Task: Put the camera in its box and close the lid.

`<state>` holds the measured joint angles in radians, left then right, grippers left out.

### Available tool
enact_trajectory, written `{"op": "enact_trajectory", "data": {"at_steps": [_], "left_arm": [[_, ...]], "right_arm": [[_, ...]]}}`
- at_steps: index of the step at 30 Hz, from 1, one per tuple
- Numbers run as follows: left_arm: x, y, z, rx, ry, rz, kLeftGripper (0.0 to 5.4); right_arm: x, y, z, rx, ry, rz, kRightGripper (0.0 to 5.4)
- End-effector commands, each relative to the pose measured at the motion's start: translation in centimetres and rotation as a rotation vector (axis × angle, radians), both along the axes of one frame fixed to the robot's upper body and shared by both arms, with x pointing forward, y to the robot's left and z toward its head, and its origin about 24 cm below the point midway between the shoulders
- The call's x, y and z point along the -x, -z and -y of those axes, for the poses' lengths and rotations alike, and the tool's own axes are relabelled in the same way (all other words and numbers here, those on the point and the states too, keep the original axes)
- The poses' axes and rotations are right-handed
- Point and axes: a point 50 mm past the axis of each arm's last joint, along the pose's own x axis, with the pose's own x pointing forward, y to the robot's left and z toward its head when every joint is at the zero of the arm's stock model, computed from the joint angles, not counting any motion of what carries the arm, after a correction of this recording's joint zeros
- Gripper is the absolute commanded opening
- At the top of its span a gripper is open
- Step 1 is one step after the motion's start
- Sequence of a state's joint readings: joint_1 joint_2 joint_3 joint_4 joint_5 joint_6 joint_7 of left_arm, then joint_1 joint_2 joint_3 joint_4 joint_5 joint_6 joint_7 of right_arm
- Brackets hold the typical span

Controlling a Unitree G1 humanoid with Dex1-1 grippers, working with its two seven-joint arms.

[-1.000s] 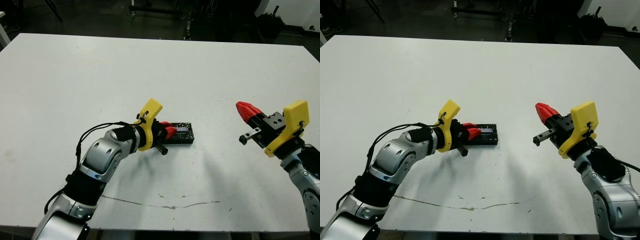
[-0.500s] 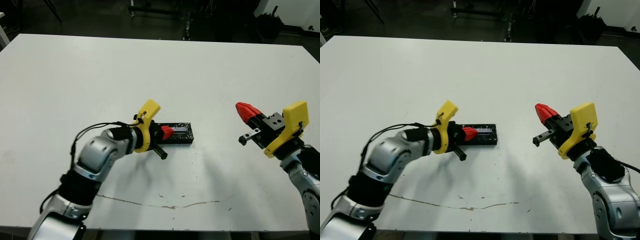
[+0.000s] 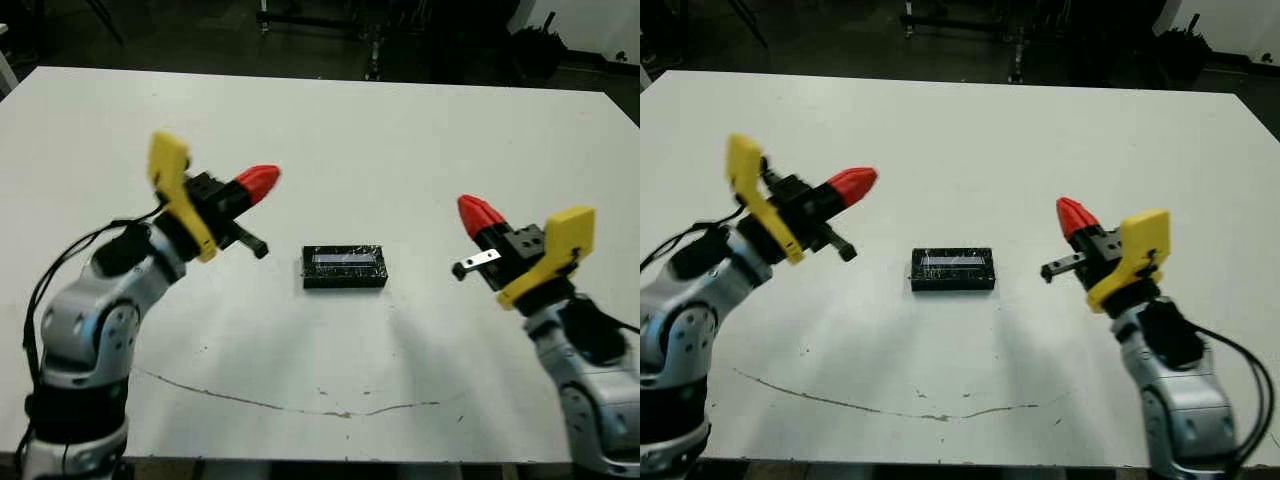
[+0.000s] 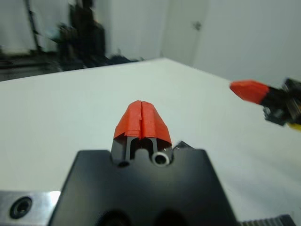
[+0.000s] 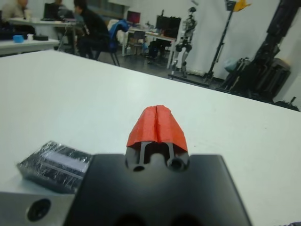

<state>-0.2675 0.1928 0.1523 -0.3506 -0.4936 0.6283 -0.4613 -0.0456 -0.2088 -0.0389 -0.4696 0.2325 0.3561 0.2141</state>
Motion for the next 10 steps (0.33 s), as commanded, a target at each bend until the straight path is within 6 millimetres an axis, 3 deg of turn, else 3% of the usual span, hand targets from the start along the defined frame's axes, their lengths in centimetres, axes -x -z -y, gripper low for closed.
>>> {"op": "enact_trajectory", "data": {"at_steps": [1,10], "left_arm": [[0.6,1.5,-1.3,-0.012,-0.105,-0.016,0.02],[2.0,3.7,-2.1,0.055,-0.187,-0.082,0.02]], "right_arm": [[-0.3,0.5,-0.4,0.005,0.061,0.011,0.00],[-0.2,1.9,-0.4,0.005,0.088,-0.008,0.00]]}}
